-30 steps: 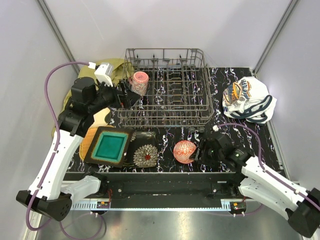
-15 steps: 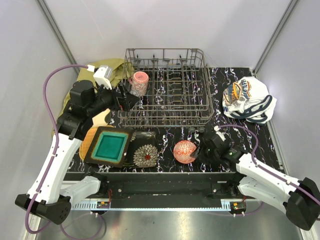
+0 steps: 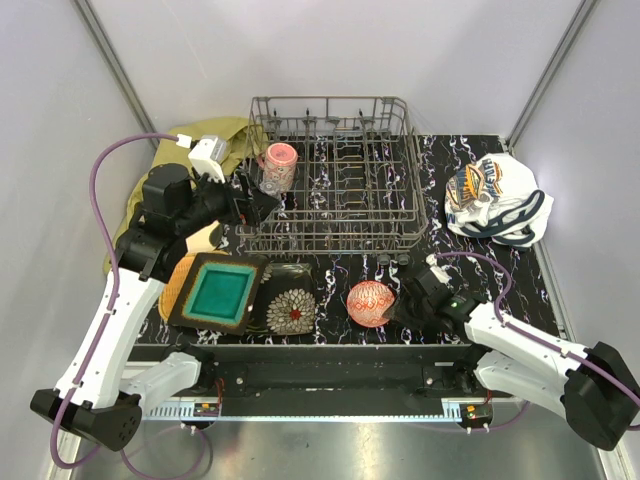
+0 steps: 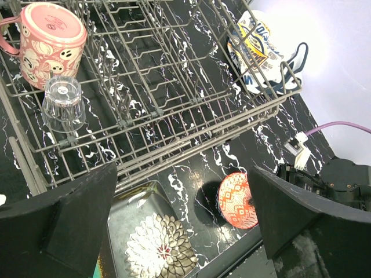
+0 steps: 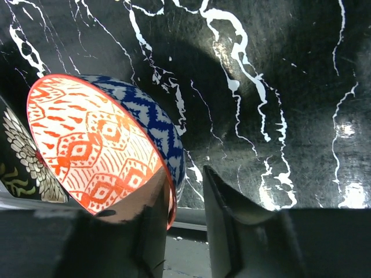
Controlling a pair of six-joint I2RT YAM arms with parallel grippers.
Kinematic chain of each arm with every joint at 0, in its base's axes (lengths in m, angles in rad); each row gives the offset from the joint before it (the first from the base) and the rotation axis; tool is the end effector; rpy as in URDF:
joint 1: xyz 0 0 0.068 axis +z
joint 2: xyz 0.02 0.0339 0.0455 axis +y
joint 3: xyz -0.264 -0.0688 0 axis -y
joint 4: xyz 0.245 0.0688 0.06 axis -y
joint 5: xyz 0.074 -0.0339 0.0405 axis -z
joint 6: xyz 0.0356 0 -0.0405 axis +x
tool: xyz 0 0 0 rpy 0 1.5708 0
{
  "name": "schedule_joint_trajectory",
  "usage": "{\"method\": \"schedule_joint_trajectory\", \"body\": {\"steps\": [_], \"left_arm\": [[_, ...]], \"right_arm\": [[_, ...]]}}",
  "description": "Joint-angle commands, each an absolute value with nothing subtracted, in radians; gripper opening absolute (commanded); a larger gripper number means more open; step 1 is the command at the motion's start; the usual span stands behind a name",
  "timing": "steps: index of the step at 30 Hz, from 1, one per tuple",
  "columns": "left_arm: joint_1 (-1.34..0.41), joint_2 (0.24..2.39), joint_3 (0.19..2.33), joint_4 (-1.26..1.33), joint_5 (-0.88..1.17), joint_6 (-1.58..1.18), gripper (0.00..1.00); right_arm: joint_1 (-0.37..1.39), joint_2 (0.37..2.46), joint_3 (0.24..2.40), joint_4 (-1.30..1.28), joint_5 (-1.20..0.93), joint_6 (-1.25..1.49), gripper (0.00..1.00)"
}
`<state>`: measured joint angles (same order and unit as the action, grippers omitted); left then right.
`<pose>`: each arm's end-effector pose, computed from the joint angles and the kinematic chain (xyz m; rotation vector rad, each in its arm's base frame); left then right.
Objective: Load the mixed dishes into the dish rack
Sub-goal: Grab a bowl with the right arm
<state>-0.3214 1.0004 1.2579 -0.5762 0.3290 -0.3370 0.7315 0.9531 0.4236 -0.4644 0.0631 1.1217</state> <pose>0.1874 -0.0745 0.4224 0.2166 1.9316 -0.7543 0.1270 0.1110 0.1649 0.5454 2.6300 0.5863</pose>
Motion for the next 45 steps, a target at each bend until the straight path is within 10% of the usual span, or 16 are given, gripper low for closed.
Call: {"method": "schedule_joint_trajectory", "body": {"steps": [1, 12, 32, 45], "left_arm": [[-0.319, 0.974, 1.253, -0.531, 0.319, -0.339, 0.99], [-0.321, 0.979, 1.246, -0.509, 0.33, -0.351, 0.99], [-0.314, 0.996, 1.252, -0.381, 0.492, -0.489, 0.99], [-0.308, 0.953, 1.014, 0.113, 0.811, -0.831, 0.99]], "right_arm": [[0.738, 0.956, 0.419, -0.423, 0.081, 1.132, 0.32], [0.738, 0.93, 0.411, -0.426, 0.083, 1.143, 0.0], [0.738, 0.445, 0.675, -0.712, 0.032, 1.043, 0.0], [0.738, 0.572, 0.942, -0.477, -0.03, 0.923, 0.0]]}}
